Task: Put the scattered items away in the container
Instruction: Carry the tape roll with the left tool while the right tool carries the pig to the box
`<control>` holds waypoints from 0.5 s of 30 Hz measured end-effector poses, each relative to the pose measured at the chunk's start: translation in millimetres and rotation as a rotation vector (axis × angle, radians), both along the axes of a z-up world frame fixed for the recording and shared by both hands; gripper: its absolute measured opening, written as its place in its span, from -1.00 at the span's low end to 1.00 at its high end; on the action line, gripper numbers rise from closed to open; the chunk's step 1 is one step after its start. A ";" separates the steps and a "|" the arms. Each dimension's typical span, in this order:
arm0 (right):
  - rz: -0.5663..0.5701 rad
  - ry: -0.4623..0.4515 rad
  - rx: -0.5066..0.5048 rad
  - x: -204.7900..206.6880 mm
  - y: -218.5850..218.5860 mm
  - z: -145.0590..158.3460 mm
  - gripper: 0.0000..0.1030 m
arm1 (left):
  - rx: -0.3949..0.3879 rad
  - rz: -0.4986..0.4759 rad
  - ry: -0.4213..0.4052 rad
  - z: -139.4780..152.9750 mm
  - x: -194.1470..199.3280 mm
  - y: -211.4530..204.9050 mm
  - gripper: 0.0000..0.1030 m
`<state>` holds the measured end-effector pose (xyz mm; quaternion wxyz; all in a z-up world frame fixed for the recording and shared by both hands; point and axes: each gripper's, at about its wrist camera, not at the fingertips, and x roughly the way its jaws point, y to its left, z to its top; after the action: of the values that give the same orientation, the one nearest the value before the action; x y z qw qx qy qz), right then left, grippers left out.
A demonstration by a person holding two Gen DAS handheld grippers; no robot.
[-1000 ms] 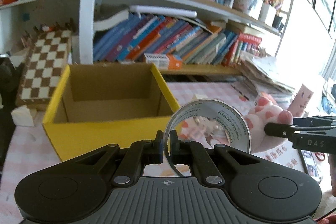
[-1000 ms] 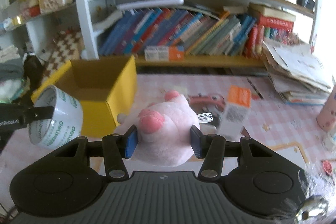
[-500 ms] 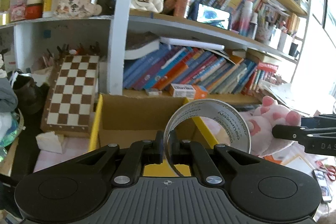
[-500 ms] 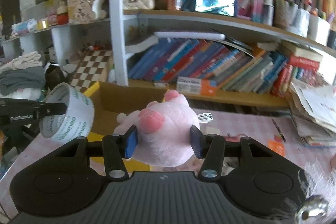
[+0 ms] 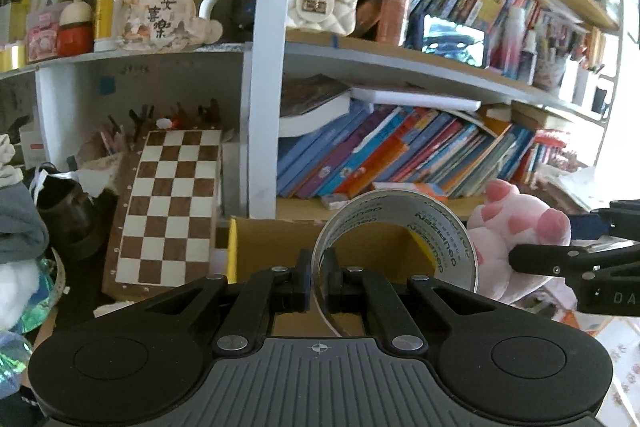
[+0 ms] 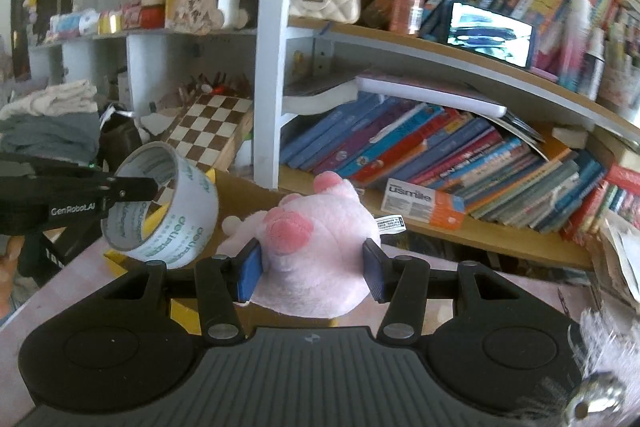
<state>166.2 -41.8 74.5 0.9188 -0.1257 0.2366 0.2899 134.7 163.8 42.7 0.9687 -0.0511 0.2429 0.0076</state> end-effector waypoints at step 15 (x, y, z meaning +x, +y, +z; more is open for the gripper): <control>0.144 0.043 -0.172 55.1 45.6 -39.5 -0.03 | 0.100 -0.013 0.149 -35.0 55.4 13.2 -0.92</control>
<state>221.3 3.7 35.0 0.8761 -0.2146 0.2708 0.3362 190.1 177.1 7.7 0.9492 -0.0002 0.3141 0.0172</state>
